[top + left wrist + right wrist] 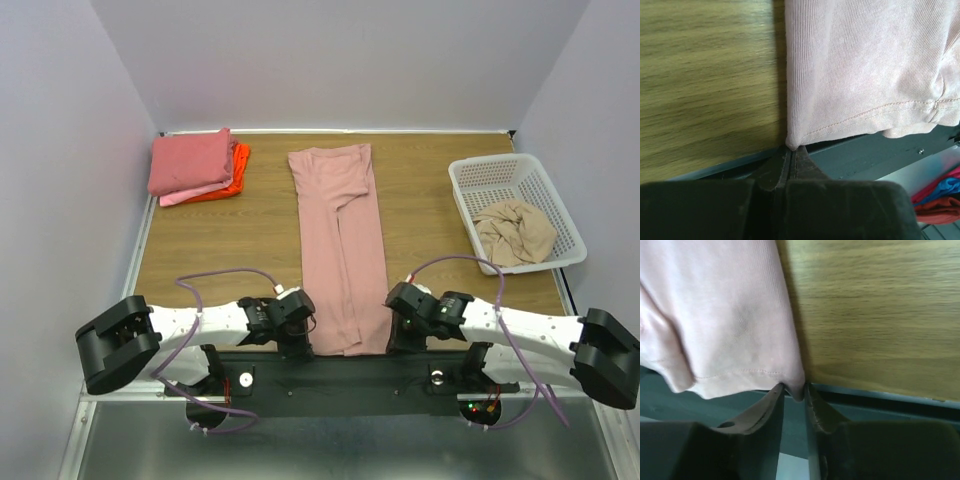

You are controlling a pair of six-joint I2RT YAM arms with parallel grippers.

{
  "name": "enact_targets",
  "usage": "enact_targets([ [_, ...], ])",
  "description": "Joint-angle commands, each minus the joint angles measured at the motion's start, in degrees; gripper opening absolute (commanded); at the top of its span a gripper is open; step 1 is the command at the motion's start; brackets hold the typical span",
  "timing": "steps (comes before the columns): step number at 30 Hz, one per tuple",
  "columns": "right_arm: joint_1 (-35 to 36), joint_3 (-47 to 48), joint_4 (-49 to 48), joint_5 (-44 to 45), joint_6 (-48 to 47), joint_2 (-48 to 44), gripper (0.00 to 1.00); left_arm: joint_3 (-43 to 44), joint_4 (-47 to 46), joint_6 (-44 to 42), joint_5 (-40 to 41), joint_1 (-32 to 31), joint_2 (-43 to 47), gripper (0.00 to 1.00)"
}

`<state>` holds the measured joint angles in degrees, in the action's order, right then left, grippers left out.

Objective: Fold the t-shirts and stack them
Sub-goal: Fold the tshirt

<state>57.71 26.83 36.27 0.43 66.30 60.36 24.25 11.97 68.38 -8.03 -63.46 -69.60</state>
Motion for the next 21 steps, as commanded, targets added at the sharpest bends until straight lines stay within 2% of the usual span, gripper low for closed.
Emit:
enact_targets([
  [1, -0.2, 0.1, -3.9, -3.2, -1.2, 3.0, 0.25, 2.1, -0.6, -1.8, 3.7, 0.1, 0.8, 0.00],
  [3, -0.2, 1.1, -4.0, -3.2, -3.1, 3.7, 0.05, 2.6, -0.5, -2.1, 4.2, 0.1, 2.4, 0.00],
  [4, -0.2, 1.8, -3.9, -2.5, -3.6, 3.7, 0.01, 2.9, -0.5, -2.4, 4.4, 0.1, 2.9, 0.00],
  [8, -0.3, 6.3, -3.8, 4.6, -5.9, 2.6, 0.00, 6.2, 1.7, -3.7, 7.6, 0.2, 4.7, 0.00],
  [9, -0.8, 8.4, -3.5, 6.8, -7.0, 2.7, 0.00, 7.3, 2.8, -3.8, 10.6, 0.4, 4.7, 0.00],
  [13, -5.0, 12.3, -3.3, 10.6, -9.2, 4.6, 0.00, 12.6, 4.2, -7.4, 13.6, 3.2, 3.8, 0.00],
  [16, -7.8, 17.6, -3.6, 15.2, -11.5, 8.2, 0.00, 15.0, 2.2, -11.2, 13.3, 8.6, 2.1, 0.00],
  [17, -8.1, 19.1, -3.7, 19.3, -12.2, 10.0, 0.00, 15.6, 1.0, -12.9, 13.3, 11.0, 1.2, 0.00],
  [21, -9.8, 26.1, -6.6, 27.2, -13.9, 13.7, 0.00, 18.5, -3.1, -15.7, 14.4, 15.4, -0.4, 0.00],
])
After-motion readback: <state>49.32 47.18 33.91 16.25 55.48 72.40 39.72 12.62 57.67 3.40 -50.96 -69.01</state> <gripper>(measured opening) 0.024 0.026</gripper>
